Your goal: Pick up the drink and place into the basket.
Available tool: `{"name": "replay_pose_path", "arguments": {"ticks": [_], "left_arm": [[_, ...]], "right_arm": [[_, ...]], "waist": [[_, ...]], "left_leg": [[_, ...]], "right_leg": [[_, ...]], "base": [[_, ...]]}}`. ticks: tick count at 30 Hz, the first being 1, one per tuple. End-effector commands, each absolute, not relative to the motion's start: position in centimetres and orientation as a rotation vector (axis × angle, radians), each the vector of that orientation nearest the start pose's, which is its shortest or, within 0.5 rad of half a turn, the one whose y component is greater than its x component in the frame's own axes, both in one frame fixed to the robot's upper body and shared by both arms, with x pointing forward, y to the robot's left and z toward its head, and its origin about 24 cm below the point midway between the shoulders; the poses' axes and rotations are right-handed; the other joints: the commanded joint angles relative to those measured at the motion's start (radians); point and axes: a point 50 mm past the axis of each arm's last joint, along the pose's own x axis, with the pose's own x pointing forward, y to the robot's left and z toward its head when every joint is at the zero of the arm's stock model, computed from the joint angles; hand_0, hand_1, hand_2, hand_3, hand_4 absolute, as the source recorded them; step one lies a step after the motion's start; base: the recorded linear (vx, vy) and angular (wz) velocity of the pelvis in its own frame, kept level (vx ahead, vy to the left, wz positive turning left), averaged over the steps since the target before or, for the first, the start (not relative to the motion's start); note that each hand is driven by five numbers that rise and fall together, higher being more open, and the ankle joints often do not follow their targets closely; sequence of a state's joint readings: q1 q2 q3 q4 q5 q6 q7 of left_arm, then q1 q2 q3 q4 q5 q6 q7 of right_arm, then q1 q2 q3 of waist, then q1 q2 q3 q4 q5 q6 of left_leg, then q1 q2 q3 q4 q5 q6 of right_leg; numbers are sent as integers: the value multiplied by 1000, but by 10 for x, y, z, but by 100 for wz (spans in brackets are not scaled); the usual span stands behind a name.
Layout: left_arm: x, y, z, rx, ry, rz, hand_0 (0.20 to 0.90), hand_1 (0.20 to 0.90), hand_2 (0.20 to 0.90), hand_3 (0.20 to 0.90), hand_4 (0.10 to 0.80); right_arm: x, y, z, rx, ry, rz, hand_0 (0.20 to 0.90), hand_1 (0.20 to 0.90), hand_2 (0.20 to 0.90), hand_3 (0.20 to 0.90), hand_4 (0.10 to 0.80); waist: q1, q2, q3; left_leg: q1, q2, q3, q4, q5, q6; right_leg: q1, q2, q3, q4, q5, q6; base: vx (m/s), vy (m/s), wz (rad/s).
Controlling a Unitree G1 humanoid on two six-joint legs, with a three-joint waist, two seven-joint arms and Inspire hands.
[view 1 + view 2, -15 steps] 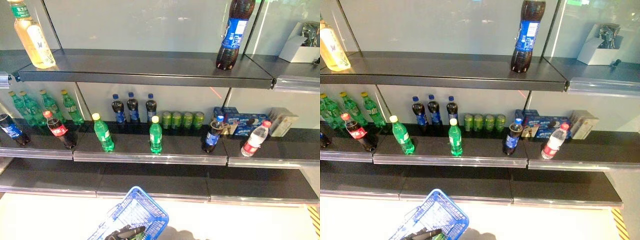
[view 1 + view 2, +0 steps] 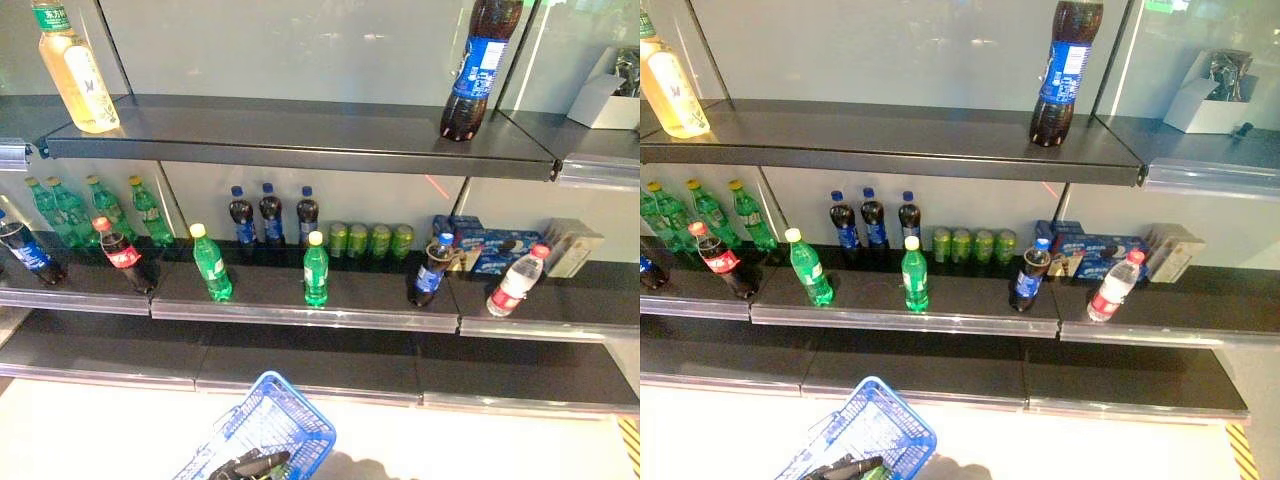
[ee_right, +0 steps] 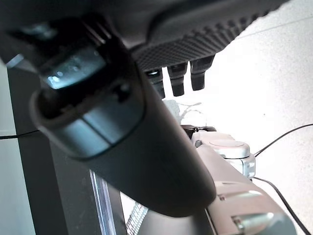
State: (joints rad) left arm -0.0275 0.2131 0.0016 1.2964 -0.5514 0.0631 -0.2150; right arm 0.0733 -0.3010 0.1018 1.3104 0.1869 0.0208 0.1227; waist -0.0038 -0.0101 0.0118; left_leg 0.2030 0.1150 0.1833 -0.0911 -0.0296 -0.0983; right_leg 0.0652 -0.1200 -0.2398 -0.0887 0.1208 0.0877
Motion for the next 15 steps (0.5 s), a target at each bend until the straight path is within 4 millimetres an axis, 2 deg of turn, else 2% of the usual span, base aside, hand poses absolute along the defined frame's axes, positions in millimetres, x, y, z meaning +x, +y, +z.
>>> {"name": "replay_pose_path", "arguments": {"ticks": [1,15], "left_arm": [[85,251,-158,-317,1195,248,300,300,300,200,100],[84,253,-157,-312,1195,247,300,300,300,200,100]], "right_arm": [[70,-254,-162,-72,1312,-130,900,900,900,900,800],[71,-252,-162,-66,1308,-123,900,900,900,900,800]], "waist": [[7,-6,49],[10,-10,54]], "left_leg": [[-58,-91,5,4,1,62],[-60,-96,9,4,-2,66]], "right_leg": [[74,-2,-13,65,-115,52],[69,-9,-19,69,-112,58]], "base": [[0,0,0],[0,0,0]]}}
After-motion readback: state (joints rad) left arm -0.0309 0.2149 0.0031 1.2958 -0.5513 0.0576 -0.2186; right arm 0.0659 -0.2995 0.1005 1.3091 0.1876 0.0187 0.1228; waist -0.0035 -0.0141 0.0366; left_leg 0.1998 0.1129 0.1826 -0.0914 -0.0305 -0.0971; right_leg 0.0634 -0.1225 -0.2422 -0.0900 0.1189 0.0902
